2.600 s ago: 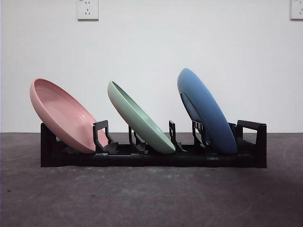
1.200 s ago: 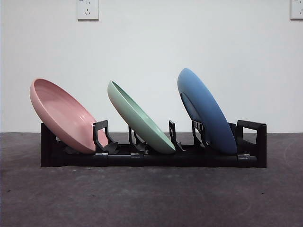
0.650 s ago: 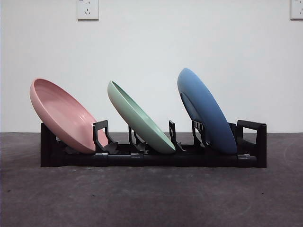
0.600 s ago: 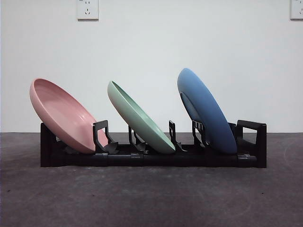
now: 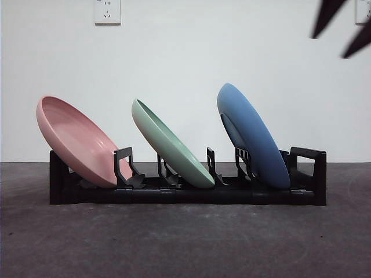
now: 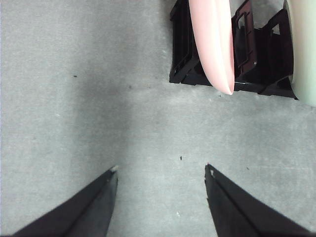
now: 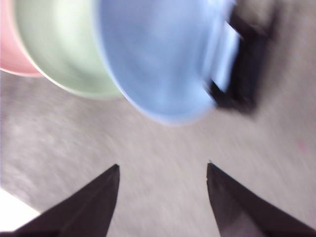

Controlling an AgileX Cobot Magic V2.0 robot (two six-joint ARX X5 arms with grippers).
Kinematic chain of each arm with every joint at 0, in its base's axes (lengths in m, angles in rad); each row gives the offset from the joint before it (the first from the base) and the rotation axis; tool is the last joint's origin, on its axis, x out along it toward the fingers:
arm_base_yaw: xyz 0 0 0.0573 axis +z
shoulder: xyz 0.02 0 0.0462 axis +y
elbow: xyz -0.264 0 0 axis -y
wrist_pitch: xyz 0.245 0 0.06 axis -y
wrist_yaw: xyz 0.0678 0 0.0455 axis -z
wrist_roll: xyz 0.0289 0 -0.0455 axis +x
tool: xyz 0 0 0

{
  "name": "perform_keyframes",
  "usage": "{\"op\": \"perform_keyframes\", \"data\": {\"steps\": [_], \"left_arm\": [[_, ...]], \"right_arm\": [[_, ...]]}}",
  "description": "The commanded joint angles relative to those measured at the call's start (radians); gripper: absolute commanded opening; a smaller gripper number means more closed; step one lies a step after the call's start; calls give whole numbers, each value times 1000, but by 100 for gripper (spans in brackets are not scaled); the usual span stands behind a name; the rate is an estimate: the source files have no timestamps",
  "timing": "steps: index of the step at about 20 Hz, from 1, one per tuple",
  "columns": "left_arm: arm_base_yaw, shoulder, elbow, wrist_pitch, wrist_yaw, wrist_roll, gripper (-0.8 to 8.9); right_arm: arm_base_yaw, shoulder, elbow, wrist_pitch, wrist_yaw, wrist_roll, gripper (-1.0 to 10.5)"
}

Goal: Place the plate

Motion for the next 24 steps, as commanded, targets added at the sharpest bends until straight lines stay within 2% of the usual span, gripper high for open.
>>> {"op": "perform_keyframes", "data": {"steps": [1, 4, 10, 17, 20, 24], "left_arm": [[-3, 4, 23, 7, 3, -5, 282], [-3, 4, 23, 6, 3, -8, 282], [-3, 4, 23, 3, 3, -29, 282], [-3, 4, 23, 4, 3, -29, 282], [-3, 4, 23, 4, 3, -28, 282], [-3, 4, 23, 4, 3, -27, 282]], "right_arm": [[56, 101, 114, 46, -1, 8, 262], [119, 214, 222, 116, 8, 16, 263], [211, 407, 377, 128, 80, 10, 263], [274, 513, 392, 157, 181, 8, 262], [282, 529, 392, 159, 189, 8, 257], [282, 555, 392, 153, 193, 9, 189]]}}
